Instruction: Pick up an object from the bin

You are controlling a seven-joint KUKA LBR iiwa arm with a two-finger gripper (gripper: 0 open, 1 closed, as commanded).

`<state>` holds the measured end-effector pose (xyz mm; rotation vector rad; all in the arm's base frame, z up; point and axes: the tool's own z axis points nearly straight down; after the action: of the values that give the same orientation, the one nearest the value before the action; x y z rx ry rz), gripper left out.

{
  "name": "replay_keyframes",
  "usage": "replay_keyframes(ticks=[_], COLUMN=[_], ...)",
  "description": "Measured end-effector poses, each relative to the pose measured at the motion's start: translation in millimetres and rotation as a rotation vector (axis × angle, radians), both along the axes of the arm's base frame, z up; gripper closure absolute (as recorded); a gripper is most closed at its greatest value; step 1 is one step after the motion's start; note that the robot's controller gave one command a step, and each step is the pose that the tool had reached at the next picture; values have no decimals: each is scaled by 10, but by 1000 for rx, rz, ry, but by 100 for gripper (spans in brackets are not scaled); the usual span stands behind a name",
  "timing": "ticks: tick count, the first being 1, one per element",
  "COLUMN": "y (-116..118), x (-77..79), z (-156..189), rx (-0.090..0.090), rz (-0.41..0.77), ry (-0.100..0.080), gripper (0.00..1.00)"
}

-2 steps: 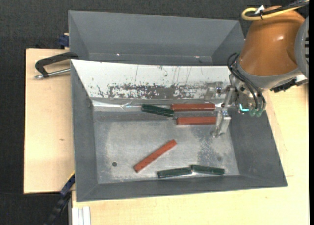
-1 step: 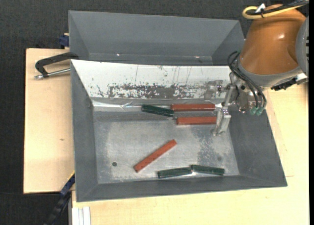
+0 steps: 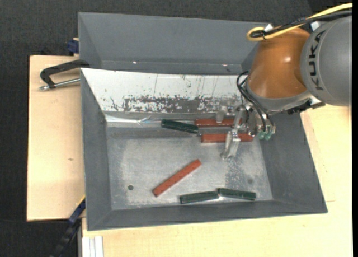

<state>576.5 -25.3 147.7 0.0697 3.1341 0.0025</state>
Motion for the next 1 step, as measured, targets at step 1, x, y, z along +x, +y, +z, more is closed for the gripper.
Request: replay_keyframes(ticks=[1], y=[60], x=[63], z=[-274], rx=[0], rz=[-3], ry=[7], gripper=[0])
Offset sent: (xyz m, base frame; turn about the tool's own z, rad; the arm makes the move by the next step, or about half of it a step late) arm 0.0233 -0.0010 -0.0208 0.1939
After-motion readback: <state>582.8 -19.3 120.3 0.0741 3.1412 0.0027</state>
